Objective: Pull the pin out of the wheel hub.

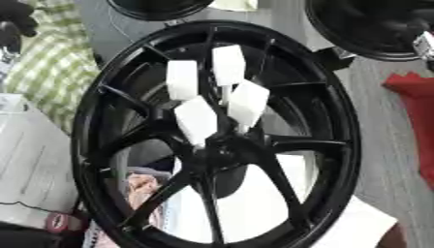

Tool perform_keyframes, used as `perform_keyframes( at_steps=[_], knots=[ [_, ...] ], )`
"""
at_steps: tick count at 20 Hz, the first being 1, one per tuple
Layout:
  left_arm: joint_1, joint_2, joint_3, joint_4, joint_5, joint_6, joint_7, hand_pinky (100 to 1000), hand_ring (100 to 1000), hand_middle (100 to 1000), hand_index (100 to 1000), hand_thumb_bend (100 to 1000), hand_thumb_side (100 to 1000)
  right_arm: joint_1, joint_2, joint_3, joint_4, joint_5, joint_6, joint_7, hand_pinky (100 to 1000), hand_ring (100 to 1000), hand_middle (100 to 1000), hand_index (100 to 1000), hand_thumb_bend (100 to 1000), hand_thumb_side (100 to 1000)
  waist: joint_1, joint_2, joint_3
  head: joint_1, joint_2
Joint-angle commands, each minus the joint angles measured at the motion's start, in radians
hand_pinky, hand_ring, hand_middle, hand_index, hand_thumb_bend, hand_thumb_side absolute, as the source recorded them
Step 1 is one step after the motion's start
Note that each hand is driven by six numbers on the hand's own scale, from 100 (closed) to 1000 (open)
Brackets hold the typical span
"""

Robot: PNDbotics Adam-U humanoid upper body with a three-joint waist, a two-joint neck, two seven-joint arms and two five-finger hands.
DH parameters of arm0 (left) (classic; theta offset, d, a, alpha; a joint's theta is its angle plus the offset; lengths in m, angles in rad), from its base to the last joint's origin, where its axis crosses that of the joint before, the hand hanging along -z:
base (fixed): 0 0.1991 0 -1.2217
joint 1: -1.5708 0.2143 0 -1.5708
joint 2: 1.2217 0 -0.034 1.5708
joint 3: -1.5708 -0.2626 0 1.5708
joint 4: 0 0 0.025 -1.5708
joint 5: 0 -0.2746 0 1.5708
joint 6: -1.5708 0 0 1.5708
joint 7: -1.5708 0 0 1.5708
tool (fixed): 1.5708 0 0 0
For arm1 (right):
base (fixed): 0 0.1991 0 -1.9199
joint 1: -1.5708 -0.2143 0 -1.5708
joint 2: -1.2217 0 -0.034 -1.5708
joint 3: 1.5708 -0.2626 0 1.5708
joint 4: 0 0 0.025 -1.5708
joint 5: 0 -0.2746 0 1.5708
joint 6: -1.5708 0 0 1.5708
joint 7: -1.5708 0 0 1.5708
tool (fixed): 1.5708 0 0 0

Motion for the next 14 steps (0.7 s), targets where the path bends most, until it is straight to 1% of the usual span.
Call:
perform_keyframes(
  at_steps=[1, 3, 6, 10, 14],
  knots=[
    [-0.027, 0.161, -0.044, -0.015, -0.026, -0.004, -0.119, 739, 688, 655, 779, 100, 748, -0.009, -0.035, 0.000, -0.004, 0.001, -0.001, 0.008, 883, 743, 590, 728, 214, 267, 0.006, -0.028, 0.000, -0.005, 0.006],
    [-0.052, 0.215, -0.068, -0.015, -0.030, 0.004, -0.184, 737, 705, 669, 779, 100, 742, -0.008, -0.037, 0.003, -0.003, 0.001, -0.001, 0.010, 883, 744, 590, 729, 213, 268, 0.008, -0.030, 0.001, -0.007, 0.006],
    [-0.107, 0.268, -0.100, -0.015, -0.035, 0.027, -0.256, 736, 716, 674, 779, 100, 734, -0.007, -0.039, 0.007, 0.000, 0.003, 0.001, 0.015, 884, 744, 590, 729, 212, 269, 0.012, -0.033, 0.002, -0.006, 0.008],
    [-0.187, 0.305, -0.144, -0.015, -0.025, 0.050, -0.339, 737, 726, 681, 781, 100, 745, -0.004, -0.043, 0.010, 0.004, 0.005, 0.002, 0.020, 884, 744, 591, 729, 212, 271, 0.018, -0.039, 0.001, -0.005, 0.011],
    [-0.256, 0.318, -0.185, -0.015, -0.013, 0.064, -0.401, 737, 734, 689, 783, 100, 745, 0.000, -0.047, 0.013, 0.007, 0.006, 0.003, 0.023, 884, 744, 591, 729, 211, 271, 0.024, -0.043, 0.000, -0.008, 0.012]
  ],
)
